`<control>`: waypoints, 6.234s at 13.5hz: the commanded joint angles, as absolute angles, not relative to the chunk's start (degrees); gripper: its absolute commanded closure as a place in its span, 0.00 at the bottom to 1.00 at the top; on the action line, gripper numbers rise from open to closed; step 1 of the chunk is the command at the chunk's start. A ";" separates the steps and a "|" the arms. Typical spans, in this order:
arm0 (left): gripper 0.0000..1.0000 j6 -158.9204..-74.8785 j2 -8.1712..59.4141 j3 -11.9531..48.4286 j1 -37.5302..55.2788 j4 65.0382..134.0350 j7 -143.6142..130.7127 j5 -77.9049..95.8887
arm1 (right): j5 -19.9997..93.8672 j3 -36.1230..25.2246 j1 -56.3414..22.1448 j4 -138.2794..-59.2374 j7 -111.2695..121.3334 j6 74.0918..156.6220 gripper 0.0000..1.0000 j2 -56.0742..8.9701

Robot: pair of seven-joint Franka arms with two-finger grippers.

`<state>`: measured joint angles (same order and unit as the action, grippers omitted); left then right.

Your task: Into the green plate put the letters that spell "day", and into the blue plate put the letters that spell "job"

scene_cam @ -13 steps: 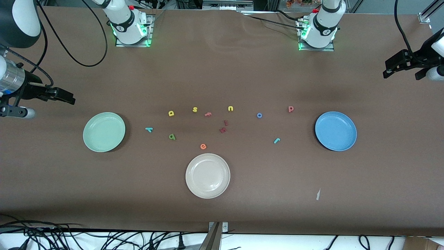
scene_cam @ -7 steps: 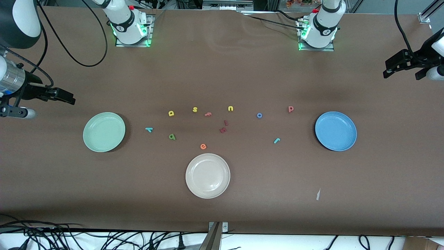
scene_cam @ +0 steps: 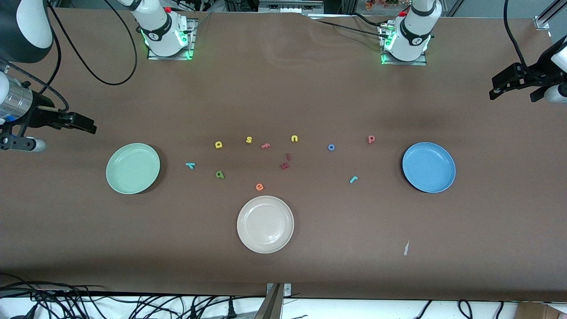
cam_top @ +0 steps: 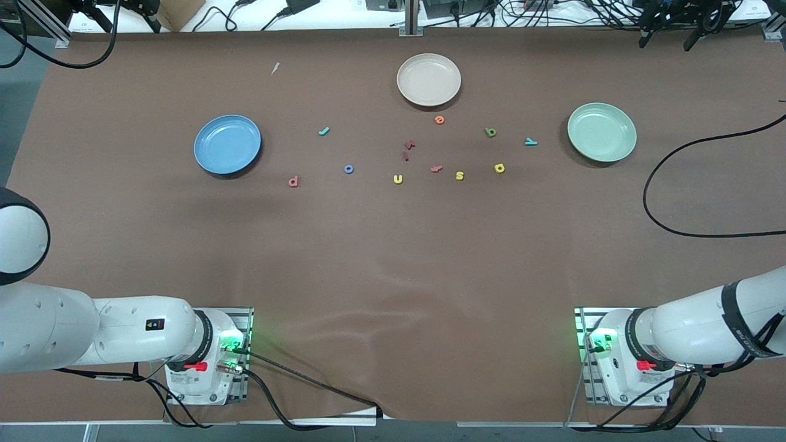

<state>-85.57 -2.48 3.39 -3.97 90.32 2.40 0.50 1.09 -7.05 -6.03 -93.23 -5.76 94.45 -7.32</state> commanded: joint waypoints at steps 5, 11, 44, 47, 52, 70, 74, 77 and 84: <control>0.00 -84.38 -1.85 3.78 -3.78 88.59 1.67 -1.05 | 0.26 -6.68 -5.54 -93.96 -5.36 94.75 0.00 -6.86; 0.00 -84.38 -1.85 3.78 -3.78 88.59 1.67 -1.05 | 0.26 -6.68 -5.54 -93.96 -5.36 94.66 0.00 -6.86; 0.00 -84.38 -1.85 4.04 -3.78 88.51 1.67 -1.05 | 0.35 -6.68 -5.71 -93.96 -5.54 94.48 0.00 -7.29; 0.00 -84.38 -1.85 4.75 -3.78 88.51 1.67 -1.05 | 0.26 -6.68 -5.80 -93.78 -5.45 94.66 0.00 -7.29; 0.00 -84.38 -1.85 4.66 -3.78 88.51 1.67 -0.97 | 0.17 -6.68 -6.06 -93.78 -5.54 95.10 0.00 -7.30; 0.00 -83.94 2.45 9.93 -3.08 88.68 2.46 -0.70 | 0.09 -6.42 -7.21 -93.69 -5.54 95.27 0.00 -7.73; 0.00 -84.37 4.65 9.76 -2.12 89.64 2.37 -0.79 | 0.09 -6.42 -7.29 -93.69 -5.54 95.45 0.00 -7.82; 0.00 -84.38 6.15 9.58 -1.76 91.66 2.55 -0.79 | 0.00 -6.50 -7.12 -93.60 -5.45 95.62 0.00 -7.73; 0.00 -103.59 8.00 9.58 1.23 107.03 0.97 -0.70 | -0.18 -5.63 -7.38 -93.08 -5.54 95.19 0.00 -7.12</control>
<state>-98.02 9.17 9.94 0.17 101.56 2.21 0.50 0.91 -6.51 -7.25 -93.16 -5.77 95.36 -8.08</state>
